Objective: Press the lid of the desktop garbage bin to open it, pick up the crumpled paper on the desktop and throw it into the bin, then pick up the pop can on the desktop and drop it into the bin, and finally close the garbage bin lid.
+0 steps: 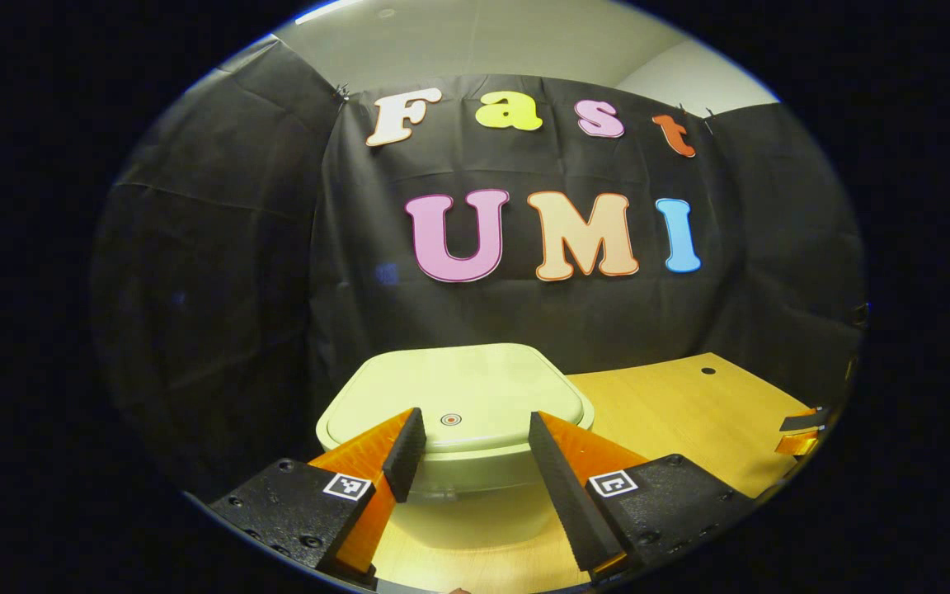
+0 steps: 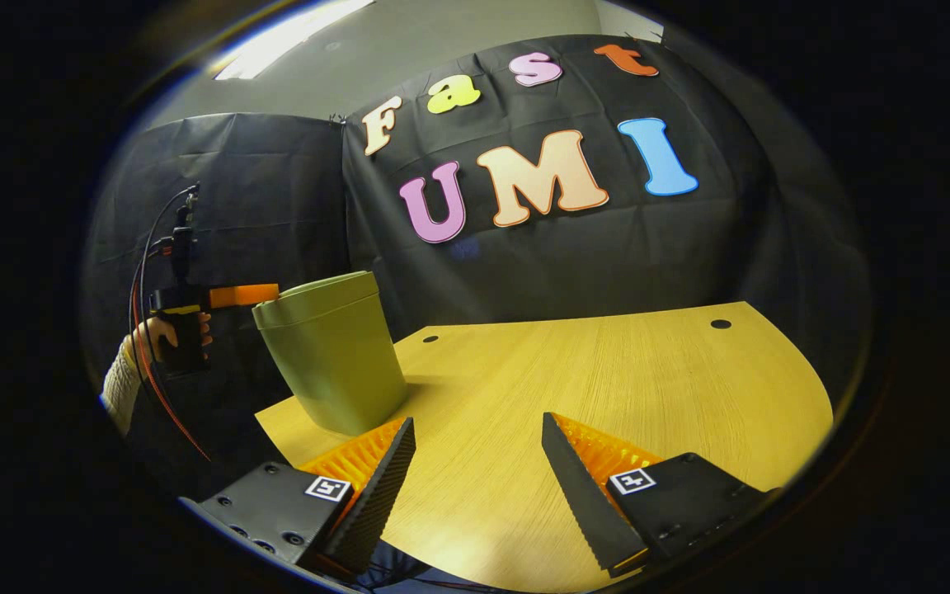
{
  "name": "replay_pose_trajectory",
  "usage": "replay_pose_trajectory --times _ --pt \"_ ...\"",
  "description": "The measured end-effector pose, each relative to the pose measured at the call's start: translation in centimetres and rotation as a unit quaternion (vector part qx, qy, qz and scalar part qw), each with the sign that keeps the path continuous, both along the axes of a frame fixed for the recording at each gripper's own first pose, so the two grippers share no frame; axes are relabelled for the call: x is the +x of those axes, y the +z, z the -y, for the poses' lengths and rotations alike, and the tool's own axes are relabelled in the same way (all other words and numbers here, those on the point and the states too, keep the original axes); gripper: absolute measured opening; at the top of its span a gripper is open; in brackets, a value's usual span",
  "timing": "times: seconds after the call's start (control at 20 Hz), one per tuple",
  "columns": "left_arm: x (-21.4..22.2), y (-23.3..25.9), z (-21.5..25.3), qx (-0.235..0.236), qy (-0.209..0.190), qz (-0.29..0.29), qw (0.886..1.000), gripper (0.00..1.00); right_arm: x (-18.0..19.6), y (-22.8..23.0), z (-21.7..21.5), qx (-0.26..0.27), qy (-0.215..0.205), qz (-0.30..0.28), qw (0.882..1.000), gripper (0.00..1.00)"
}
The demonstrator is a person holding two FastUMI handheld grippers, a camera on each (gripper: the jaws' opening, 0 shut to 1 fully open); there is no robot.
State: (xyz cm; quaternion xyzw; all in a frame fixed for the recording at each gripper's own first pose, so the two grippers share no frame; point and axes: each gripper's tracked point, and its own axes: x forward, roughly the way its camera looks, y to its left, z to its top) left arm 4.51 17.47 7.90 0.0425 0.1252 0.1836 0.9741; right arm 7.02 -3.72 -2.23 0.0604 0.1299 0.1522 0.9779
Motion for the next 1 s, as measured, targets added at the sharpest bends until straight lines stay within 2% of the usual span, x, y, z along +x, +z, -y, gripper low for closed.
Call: replay_pose_trajectory --times 0.3,0.55,0.7,0.75,1.0 --pt "0.1 0.1 0.0 0.021 -0.011 -0.040 0.999 0.81 0.0 0.1 0.3 0.003 -0.001 -0.001 1.000 0.98" --pt "0.2 0.9 -0.1 -0.041 -0.001 0.007 0.999 0.80 0.2 0.0 0.7 0.008 -0.005 -0.003 1.000 0.98" --pt "0.4 1.1 -0.7 -0.097 0.022 0.034 0.994 0.79 0.4 -0.3 0.8 0.009 -0.008 -0.008 1.000 0.98" --pt "0.6 1.0 -0.8 -0.102 0.030 0.032 0.994 0.77 0.5 -0.5 0.7 0.009 -0.007 -0.011 1.000 0.98" --pt "0.6 0.3 -1.3 -0.060 0.060 -0.004 0.996 0.76 0.4 -0.9 0.1 0.003 0.001 -0.017 1.000 0.98"
